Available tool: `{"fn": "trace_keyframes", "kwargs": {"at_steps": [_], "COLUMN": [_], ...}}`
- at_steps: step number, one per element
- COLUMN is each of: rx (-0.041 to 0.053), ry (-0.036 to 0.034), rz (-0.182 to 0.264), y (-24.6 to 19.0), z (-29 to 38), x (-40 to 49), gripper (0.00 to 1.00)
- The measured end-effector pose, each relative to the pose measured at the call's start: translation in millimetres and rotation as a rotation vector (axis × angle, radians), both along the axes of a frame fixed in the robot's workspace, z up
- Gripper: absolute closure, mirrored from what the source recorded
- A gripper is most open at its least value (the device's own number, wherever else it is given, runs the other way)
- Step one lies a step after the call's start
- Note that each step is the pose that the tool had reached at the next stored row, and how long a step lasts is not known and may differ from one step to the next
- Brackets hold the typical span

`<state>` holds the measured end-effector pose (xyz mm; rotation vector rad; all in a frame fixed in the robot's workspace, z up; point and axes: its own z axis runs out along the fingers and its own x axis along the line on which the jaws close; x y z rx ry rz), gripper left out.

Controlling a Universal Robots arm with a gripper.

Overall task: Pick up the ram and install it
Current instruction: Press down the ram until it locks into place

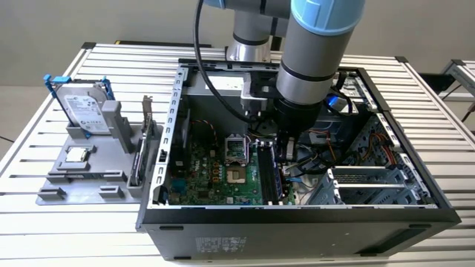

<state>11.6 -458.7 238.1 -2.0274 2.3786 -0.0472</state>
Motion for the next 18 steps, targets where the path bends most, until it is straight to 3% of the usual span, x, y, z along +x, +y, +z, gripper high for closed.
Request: {"fn": "trace_keyframes", "kwargs": {"at_steps": [6, 18], "rx": [-0.0001, -0.0011], "ry": [0.0000, 0.0003], "rz": [0.000, 0.001], "y": [0.1, -0.1], "z": [-7.1, -15.2], "x": [-0.1, -0.3], "gripper": [1.00, 1.00]}}
